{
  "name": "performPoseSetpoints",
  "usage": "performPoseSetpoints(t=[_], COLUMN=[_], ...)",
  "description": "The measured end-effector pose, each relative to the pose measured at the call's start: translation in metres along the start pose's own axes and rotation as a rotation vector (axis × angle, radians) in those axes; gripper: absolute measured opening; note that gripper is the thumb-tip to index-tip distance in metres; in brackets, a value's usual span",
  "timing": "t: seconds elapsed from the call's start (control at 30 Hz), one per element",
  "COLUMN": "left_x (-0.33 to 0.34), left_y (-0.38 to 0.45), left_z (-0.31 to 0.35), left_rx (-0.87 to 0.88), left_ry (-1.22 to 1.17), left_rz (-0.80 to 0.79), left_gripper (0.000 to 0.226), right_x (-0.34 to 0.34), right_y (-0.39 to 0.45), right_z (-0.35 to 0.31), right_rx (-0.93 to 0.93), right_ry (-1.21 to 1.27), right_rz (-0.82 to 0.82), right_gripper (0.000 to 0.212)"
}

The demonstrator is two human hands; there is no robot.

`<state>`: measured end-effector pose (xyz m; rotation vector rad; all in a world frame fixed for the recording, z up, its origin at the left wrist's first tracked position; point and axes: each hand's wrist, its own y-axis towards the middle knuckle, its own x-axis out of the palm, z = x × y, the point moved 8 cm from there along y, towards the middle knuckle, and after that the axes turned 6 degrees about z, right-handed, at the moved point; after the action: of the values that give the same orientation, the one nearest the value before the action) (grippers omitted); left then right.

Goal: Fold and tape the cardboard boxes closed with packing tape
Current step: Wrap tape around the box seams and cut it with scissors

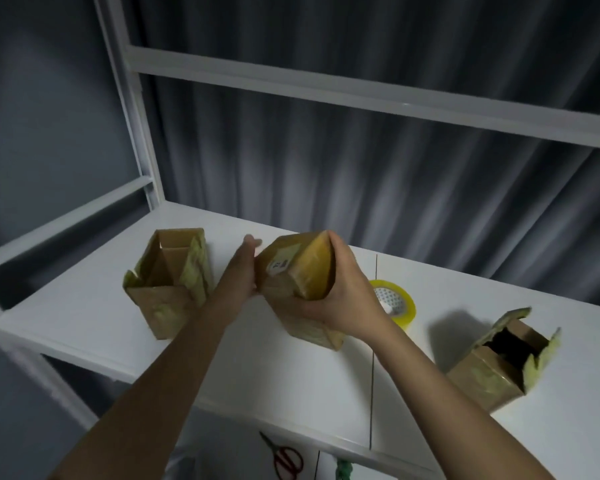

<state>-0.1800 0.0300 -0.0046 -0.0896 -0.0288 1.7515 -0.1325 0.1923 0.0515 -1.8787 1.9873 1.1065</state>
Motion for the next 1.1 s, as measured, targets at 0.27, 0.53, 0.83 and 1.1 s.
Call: performPoseSetpoints(t=[0.27, 0.53, 0.83, 1.1], left_x=[0.053, 0.063, 0.092, 0.087], left_y=[-0.013, -0.018, 0.007, 0.005], left_z=[-0.035, -0.059, -0.056, -0.064], left_rx=[0.162, 0.299, 0.359, 0.397], left_ry=[0.622, 1.020, 1.087, 1.103], left_rz=[-0.280, -0.280, -0.357, -0.215], left_gripper=[0.050, 0.060, 0.033, 0.034], right_x=[0.054, 0.052, 0.053, 0.045], right_y=[-0.009, -0.034, -0.013, -0.032], right_z=[0.061, 0.091, 0.109, 0.114], right_rx=[0.111, 0.047, 0.148, 0.172], right_ry=[-0.386, -0.622, -0.590, -0.574], right_rz=[-0.385, -0.401, -0.317, -0.252], right_gripper=[0.142, 0.071, 0.035, 0.047])
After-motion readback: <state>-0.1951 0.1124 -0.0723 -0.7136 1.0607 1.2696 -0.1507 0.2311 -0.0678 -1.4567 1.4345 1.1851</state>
